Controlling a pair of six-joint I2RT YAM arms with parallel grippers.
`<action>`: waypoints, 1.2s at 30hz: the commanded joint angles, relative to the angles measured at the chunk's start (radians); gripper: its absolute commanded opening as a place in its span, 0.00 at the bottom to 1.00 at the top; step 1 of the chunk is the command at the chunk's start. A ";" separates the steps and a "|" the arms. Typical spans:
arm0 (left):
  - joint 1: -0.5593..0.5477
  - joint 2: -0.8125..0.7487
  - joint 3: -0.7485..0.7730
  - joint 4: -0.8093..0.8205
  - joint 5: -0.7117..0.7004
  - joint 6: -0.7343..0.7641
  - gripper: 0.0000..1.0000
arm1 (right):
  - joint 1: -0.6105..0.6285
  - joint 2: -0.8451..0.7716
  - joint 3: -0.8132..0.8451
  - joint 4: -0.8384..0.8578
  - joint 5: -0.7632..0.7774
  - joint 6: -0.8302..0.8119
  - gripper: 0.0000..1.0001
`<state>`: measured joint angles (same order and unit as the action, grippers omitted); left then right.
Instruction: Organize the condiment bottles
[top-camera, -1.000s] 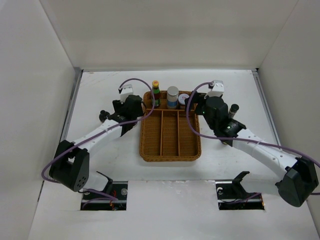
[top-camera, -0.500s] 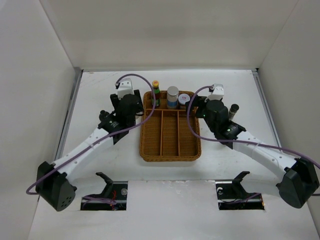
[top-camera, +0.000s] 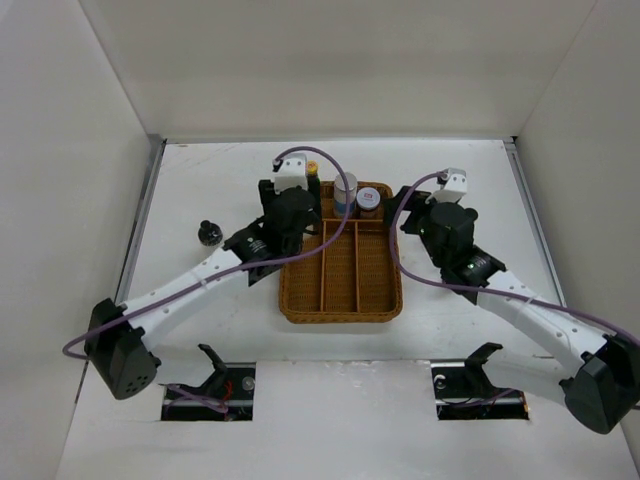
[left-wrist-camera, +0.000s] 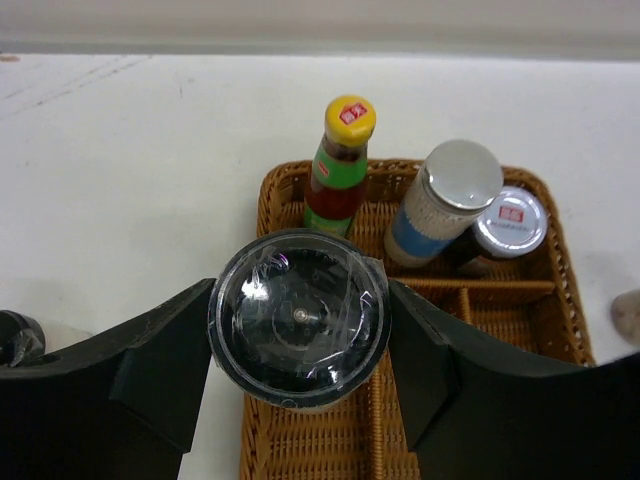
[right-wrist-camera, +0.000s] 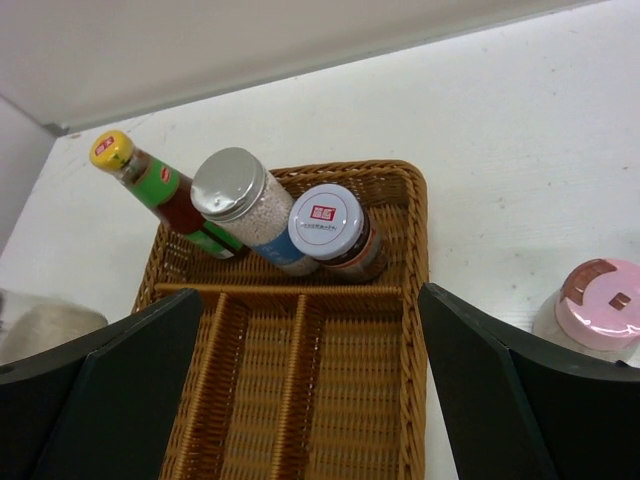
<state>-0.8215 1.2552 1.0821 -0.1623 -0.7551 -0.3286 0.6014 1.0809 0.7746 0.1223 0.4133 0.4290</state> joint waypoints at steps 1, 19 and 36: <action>-0.008 0.030 0.016 0.098 -0.010 0.005 0.47 | -0.013 -0.015 -0.012 0.051 -0.001 0.017 0.96; 0.032 0.231 -0.073 0.271 0.074 -0.003 0.48 | -0.018 -0.019 -0.023 0.053 0.001 0.022 0.96; 0.040 0.136 -0.156 0.290 0.066 -0.015 0.90 | -0.032 -0.015 -0.026 0.053 -0.001 0.028 0.96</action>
<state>-0.7856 1.5112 0.9314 0.0765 -0.6708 -0.3458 0.5762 1.0794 0.7506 0.1238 0.4129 0.4454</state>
